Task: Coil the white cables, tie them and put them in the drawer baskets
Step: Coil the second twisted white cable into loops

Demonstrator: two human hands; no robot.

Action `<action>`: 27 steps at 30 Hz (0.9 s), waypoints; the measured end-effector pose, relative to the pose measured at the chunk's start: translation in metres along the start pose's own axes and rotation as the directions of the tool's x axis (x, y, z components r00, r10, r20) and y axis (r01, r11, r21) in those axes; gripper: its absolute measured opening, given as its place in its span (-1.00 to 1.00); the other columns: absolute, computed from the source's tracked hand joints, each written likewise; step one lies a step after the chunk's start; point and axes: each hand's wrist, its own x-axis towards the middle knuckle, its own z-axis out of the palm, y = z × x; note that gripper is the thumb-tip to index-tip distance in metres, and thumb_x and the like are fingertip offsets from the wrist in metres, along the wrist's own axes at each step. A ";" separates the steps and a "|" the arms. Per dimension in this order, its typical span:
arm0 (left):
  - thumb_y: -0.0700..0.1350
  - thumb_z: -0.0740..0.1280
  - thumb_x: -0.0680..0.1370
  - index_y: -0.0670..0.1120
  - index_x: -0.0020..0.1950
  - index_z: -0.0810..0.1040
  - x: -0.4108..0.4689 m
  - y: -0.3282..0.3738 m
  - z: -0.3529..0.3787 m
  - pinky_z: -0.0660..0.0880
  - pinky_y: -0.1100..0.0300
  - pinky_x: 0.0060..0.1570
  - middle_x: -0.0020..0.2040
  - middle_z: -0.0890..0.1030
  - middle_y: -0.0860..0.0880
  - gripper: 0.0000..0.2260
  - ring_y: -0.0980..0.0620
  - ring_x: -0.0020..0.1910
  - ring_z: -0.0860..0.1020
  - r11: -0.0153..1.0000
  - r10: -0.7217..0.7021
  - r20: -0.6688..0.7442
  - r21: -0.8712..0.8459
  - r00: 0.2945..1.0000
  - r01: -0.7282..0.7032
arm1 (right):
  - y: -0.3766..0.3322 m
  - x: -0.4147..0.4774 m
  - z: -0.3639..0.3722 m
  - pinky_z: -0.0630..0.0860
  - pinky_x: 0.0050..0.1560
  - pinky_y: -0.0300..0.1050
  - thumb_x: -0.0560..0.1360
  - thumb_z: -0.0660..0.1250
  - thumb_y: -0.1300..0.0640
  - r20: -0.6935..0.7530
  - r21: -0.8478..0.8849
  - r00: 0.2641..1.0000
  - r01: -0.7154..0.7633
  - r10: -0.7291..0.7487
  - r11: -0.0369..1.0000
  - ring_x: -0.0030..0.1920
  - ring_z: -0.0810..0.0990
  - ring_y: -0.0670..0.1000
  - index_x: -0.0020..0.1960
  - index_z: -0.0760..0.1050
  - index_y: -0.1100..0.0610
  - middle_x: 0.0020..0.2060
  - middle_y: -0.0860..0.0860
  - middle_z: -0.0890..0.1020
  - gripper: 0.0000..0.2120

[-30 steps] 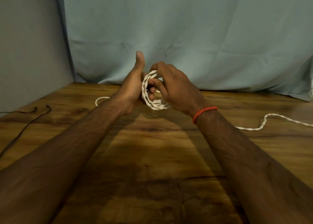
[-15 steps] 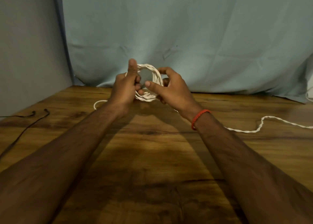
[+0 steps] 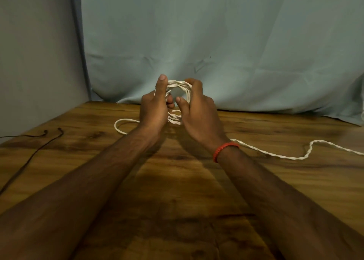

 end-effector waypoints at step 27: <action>0.22 0.10 0.67 -0.13 -0.08 0.56 -0.006 0.004 -0.003 0.58 0.14 -0.23 -0.28 0.64 -0.07 -0.53 0.02 -0.33 0.60 0.828 -0.134 0.488 -0.423 0.862 0.369 | 0.003 0.006 -0.013 0.43 -0.31 -0.45 0.68 0.18 -0.04 -0.073 0.312 0.997 0.005 0.019 0.950 -0.33 0.61 -0.27 0.20 0.51 0.18 -0.35 -0.15 0.58 -0.69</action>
